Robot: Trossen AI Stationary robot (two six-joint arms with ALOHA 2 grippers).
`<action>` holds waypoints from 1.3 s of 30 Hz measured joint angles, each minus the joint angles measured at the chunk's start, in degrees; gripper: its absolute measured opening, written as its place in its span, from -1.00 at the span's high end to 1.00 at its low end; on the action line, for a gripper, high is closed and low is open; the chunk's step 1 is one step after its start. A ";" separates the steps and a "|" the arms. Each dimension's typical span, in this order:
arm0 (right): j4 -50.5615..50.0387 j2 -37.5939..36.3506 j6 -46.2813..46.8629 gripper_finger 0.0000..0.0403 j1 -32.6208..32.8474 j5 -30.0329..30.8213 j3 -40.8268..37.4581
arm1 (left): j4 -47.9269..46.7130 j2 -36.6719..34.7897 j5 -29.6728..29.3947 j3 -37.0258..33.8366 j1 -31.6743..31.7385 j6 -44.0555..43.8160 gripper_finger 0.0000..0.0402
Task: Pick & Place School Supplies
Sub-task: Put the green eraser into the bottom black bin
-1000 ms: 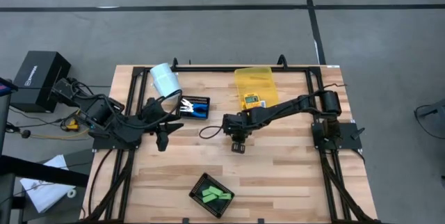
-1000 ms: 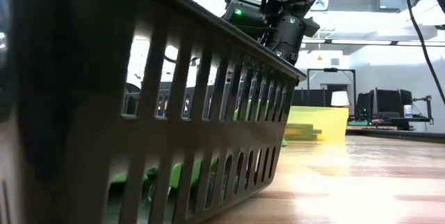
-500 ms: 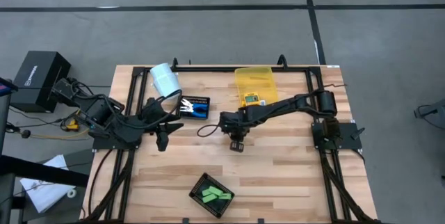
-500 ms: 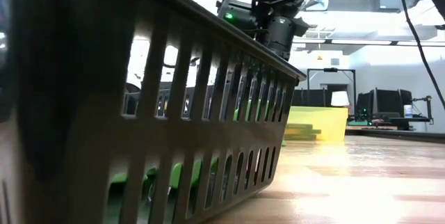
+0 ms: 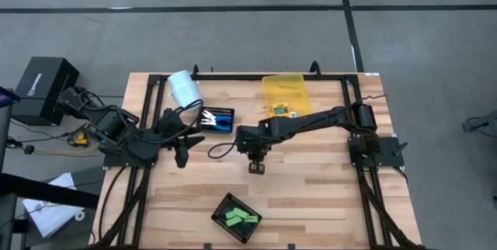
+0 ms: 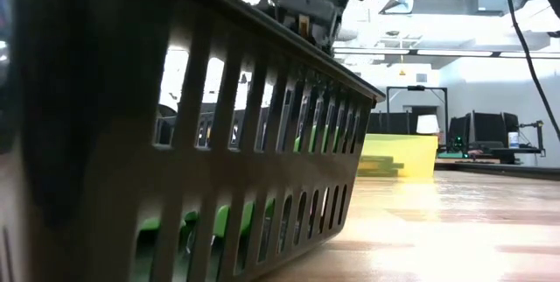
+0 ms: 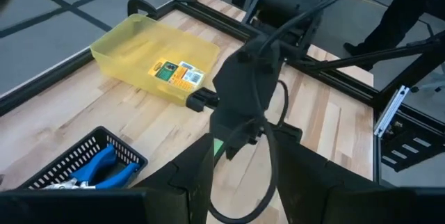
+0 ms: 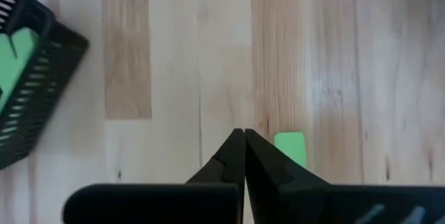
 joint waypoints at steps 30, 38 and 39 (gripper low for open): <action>3.44 0.49 -0.82 -0.03 -2.70 0.41 -9.11 | -0.95 0.00 -0.07 -0.04 0.00 -0.02 0.33; 6.42 4.27 -1.86 0.11 -2.72 0.13 -8.81 | -1.23 0.02 -0.10 -0.04 -0.01 0.00 0.33; 6.23 4.53 -1.96 0.13 -2.74 -0.03 -8.70 | -1.25 0.02 -0.09 -0.04 -0.01 -0.01 0.33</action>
